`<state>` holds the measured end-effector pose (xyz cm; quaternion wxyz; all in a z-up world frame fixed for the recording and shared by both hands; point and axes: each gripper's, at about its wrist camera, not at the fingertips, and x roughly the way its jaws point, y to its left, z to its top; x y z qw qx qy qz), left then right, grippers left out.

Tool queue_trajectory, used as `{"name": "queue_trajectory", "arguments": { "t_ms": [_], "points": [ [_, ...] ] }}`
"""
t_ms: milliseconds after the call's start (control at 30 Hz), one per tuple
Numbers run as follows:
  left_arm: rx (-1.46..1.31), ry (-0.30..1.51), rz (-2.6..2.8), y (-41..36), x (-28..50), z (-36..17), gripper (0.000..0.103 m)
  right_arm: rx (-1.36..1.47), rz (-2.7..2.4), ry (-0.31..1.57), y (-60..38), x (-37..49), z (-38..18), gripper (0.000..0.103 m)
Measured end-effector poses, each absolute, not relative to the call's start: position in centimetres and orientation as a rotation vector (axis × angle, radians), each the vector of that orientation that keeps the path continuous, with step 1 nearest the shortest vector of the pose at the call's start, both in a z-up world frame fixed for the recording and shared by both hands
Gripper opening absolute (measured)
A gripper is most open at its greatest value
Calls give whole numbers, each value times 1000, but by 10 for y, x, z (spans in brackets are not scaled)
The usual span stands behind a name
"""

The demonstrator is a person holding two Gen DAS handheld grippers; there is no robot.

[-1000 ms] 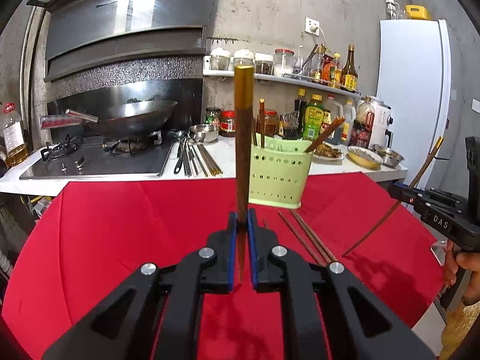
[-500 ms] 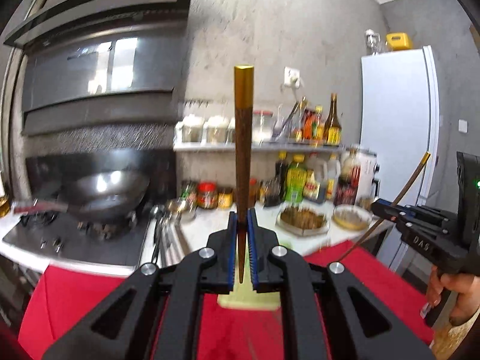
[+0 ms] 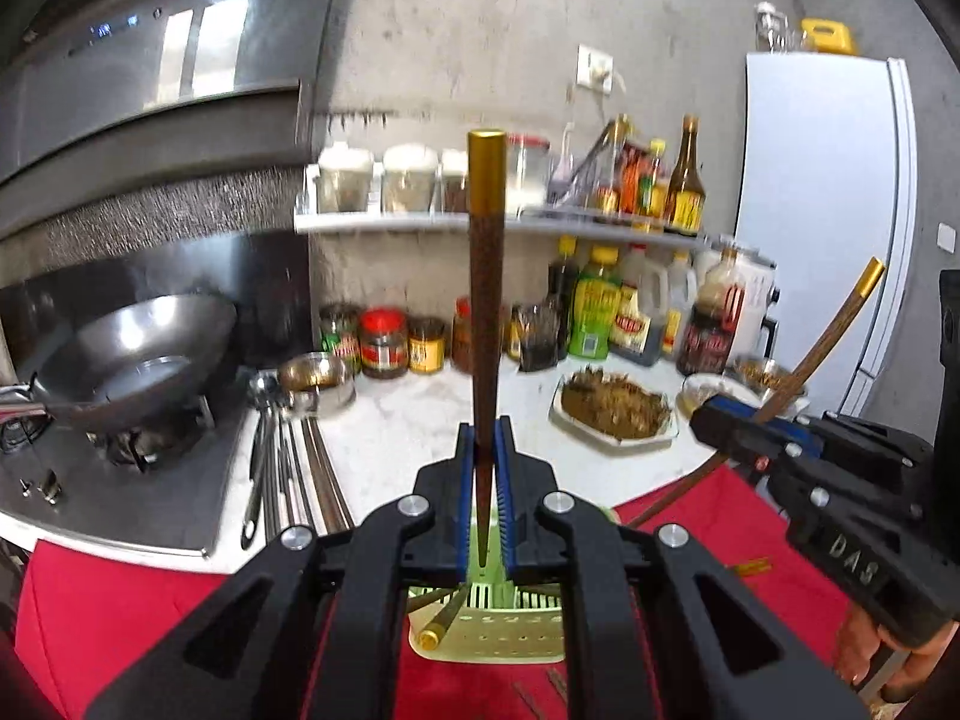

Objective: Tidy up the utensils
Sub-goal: 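Lower both chopsticks into the green holder and open both tools, then move both open tools down and close each on a chopstick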

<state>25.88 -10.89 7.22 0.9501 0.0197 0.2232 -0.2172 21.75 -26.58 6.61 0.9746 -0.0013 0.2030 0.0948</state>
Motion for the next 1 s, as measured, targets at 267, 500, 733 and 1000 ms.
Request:
{"name": "queue_trajectory", "arguments": {
  "t_ms": [267,500,733,1000],
  "points": [
    [37,471,-437,-111,266,69,7,16,179,445,-270,222,58,23],
    [35,335,-411,-92,209,122,39,1,145,334,-280,165,105,37],
    [55,341,-309,-63,134,124,40,-40,143,321,-277,85,108,39],
    [70,532,-233,-30,78,27,41,-24,150,454,-273,26,21,39]
  ]
}}
